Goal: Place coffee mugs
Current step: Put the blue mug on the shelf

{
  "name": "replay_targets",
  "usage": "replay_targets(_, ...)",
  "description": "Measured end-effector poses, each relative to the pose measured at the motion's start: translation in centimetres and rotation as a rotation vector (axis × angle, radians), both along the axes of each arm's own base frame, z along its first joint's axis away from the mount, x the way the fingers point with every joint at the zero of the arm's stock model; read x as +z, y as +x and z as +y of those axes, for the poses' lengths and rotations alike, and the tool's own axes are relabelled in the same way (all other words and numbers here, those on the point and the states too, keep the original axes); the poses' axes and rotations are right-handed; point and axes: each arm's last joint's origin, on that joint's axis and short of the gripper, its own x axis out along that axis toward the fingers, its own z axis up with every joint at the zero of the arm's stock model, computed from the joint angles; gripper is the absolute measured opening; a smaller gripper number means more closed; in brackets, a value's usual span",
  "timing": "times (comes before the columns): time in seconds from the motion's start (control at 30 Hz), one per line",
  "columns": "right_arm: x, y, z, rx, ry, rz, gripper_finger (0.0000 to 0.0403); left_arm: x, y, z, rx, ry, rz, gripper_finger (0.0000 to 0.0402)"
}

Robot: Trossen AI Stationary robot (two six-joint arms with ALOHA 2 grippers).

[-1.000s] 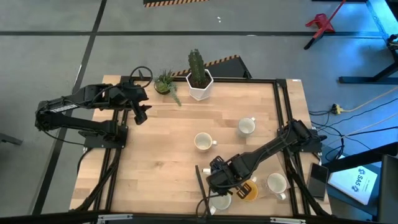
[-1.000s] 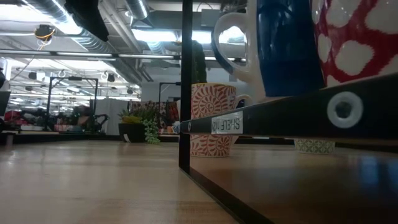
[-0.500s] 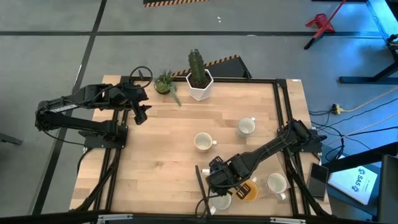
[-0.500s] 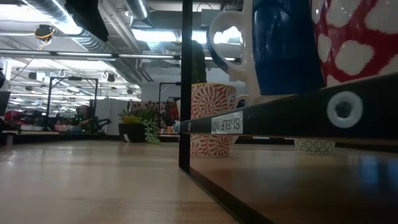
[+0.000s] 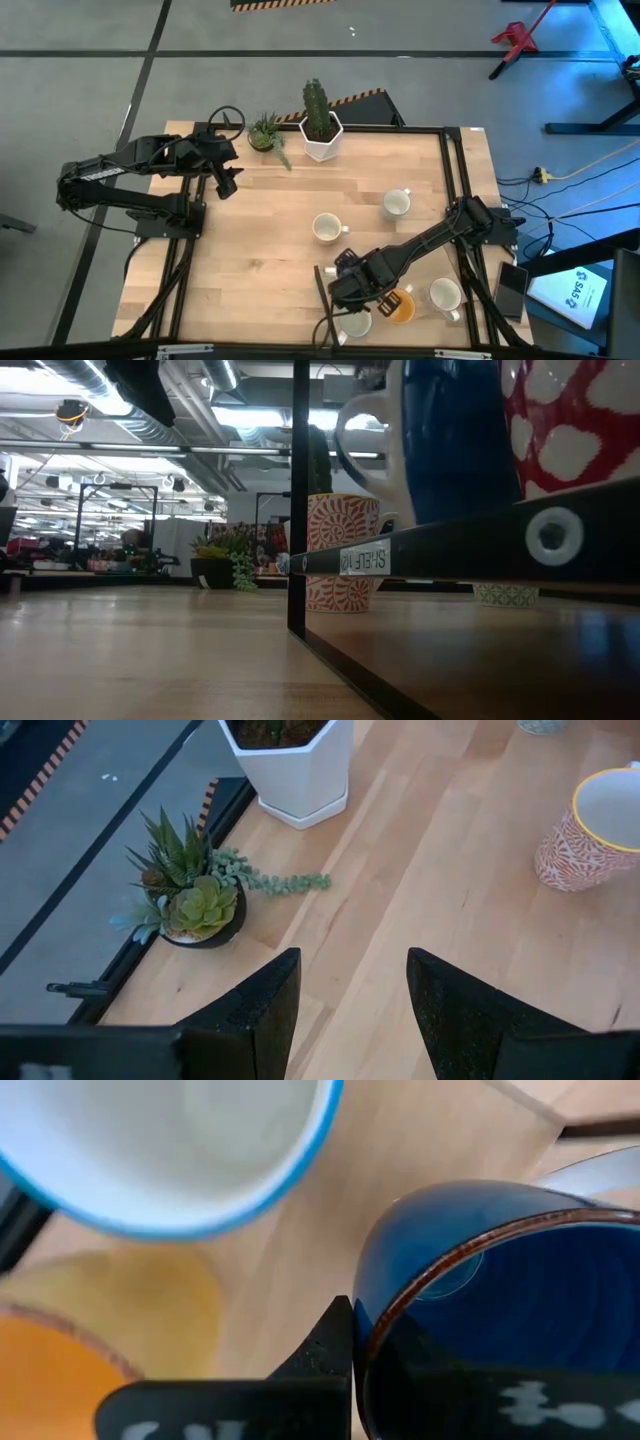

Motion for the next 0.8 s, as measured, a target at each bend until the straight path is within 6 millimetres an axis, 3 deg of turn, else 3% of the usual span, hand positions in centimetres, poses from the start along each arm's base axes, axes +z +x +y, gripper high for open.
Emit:
replay_targets(0.4, -0.3, 1.0, 0.7, 0.046, 0.065, -0.080, 0.0000, 0.0, 0.0, 0.0, 0.000, 0.000, -0.001, 0.0179)
replay_targets(0.8, -1.3, 1.0, 0.8, 0.078, 0.012, -0.043, 0.0000, 0.0, 0.0, 0.0, 0.000, 0.000, -0.002, 0.0179)
